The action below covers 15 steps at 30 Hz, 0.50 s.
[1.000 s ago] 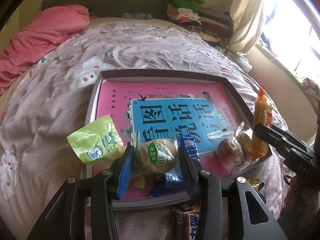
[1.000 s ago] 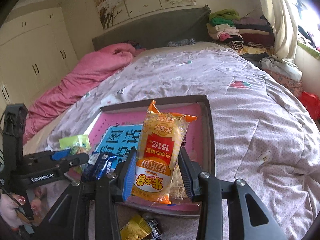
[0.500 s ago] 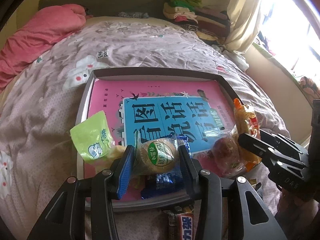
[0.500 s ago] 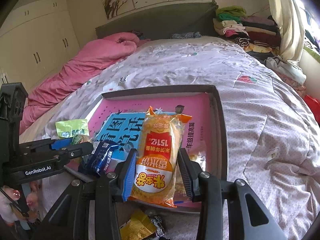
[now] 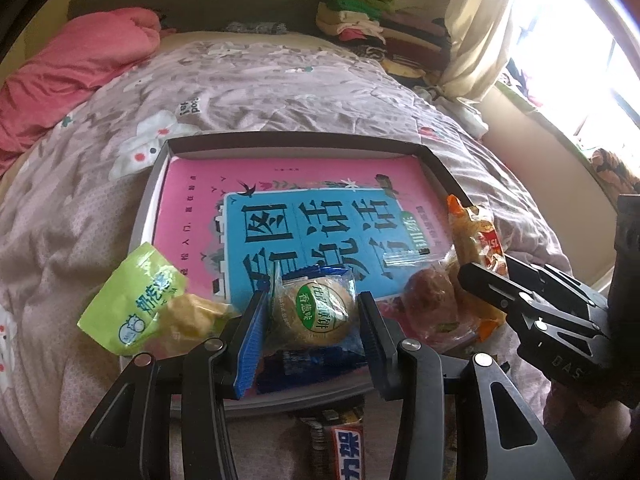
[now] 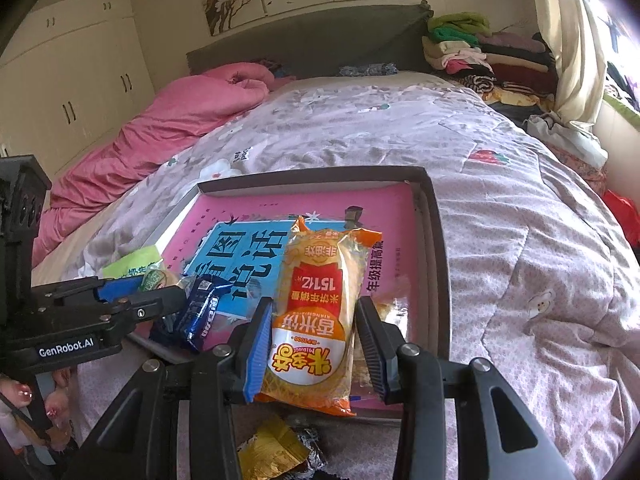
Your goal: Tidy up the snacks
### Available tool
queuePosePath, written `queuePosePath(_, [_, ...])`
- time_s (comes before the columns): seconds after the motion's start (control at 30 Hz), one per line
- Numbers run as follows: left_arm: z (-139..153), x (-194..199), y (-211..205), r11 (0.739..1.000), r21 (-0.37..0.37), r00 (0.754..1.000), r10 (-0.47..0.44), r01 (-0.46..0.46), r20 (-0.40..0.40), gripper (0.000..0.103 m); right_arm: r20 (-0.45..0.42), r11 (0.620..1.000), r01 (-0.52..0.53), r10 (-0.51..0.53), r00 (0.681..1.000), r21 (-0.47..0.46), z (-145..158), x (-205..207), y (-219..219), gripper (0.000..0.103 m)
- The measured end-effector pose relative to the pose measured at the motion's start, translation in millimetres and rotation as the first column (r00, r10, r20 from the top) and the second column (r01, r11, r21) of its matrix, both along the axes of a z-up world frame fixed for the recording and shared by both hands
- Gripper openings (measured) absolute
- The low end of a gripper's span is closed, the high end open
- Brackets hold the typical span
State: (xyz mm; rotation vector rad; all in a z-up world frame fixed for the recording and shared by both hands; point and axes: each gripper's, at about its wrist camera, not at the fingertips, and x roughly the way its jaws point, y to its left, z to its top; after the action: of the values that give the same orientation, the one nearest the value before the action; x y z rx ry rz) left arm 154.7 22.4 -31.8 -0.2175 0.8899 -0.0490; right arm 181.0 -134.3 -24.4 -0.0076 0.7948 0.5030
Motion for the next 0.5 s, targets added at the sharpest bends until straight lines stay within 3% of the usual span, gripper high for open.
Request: queuePosePath(0.5, [2.8, 5.5, -34.7, 0.997, 0.007, 0.997, -0.078, 0.078, 0.0, 0.047, -0.007, 1.0, -0.008, 0.008, 1.0, 0.004, -1.6, -2.0, -0.2, 0.042])
